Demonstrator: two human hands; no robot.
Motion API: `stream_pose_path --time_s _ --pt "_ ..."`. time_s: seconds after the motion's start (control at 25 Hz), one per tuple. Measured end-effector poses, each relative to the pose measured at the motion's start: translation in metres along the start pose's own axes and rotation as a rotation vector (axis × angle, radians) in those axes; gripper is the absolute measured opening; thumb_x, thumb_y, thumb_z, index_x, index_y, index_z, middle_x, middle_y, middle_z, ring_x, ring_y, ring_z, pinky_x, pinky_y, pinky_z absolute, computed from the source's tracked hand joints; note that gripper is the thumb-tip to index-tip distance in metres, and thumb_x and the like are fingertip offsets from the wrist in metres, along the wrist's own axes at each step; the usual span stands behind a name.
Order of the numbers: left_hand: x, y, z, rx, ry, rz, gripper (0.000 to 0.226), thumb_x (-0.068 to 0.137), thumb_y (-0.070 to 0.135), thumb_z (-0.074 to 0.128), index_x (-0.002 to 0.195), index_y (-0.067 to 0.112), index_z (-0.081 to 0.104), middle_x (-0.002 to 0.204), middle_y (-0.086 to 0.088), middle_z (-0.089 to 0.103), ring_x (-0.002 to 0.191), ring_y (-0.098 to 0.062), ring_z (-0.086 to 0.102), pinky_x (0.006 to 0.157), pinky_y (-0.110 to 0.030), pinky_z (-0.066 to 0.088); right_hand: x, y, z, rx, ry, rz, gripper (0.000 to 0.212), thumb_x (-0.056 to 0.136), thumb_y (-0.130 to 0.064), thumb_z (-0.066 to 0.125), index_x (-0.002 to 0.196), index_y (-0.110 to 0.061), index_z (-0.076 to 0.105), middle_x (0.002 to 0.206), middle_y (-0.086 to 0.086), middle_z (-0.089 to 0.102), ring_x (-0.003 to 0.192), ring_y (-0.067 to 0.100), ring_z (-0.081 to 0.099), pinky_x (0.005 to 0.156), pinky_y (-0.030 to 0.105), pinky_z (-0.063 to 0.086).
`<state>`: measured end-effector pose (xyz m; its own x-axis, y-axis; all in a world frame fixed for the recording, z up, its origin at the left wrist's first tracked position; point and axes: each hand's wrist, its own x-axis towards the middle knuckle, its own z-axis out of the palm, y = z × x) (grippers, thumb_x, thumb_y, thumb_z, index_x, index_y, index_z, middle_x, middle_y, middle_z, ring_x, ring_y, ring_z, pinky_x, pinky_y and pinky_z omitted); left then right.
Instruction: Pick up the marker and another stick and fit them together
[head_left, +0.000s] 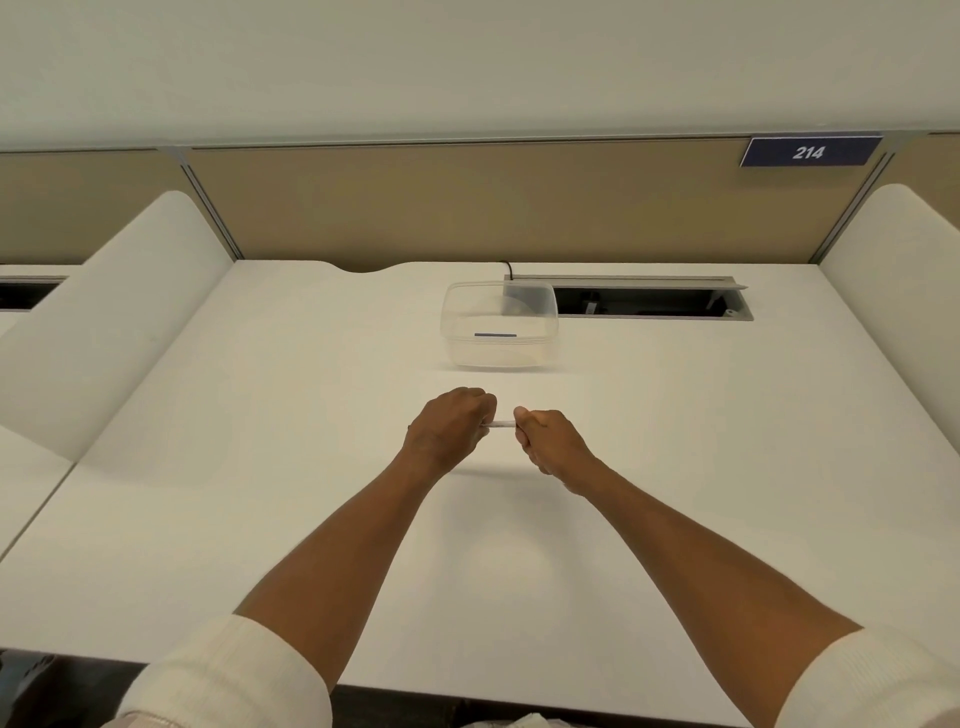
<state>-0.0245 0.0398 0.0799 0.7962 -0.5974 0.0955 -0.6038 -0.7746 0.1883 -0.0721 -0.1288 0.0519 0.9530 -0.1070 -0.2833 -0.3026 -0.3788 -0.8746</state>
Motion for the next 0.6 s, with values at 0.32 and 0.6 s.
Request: stream_pose_path --time_s 0.32,0.6 --pt "0.001 0.001 0.002 -0.012 -0.024 -0.015 0.010 0.084 0.011 0.064 0.083 0.014 0.055 0.083 -0.002 0.060 0.077 -0.024 0.053 0.059 -0.037 0.043 0.002 0.004 -0.011 -0.411 0.123 -0.350 0.017 0.090 -0.020 0.058 0.074 -0.020 0.054 0.063 -0.009 0.053 0.065 0.017 0.047 0.060 0.036 0.042" --pt "0.009 0.008 -0.008 0.016 0.047 0.035 0.013 0.085 0.009 0.063 0.080 0.015 0.052 0.080 -0.002 0.058 0.074 -0.023 0.049 0.056 -0.036 0.040 0.002 -0.005 -0.009 0.202 0.026 0.024 0.045 0.097 -0.037 0.044 0.057 -0.018 0.044 0.045 -0.011 0.037 0.043 0.013 0.030 0.045 0.023 0.025"
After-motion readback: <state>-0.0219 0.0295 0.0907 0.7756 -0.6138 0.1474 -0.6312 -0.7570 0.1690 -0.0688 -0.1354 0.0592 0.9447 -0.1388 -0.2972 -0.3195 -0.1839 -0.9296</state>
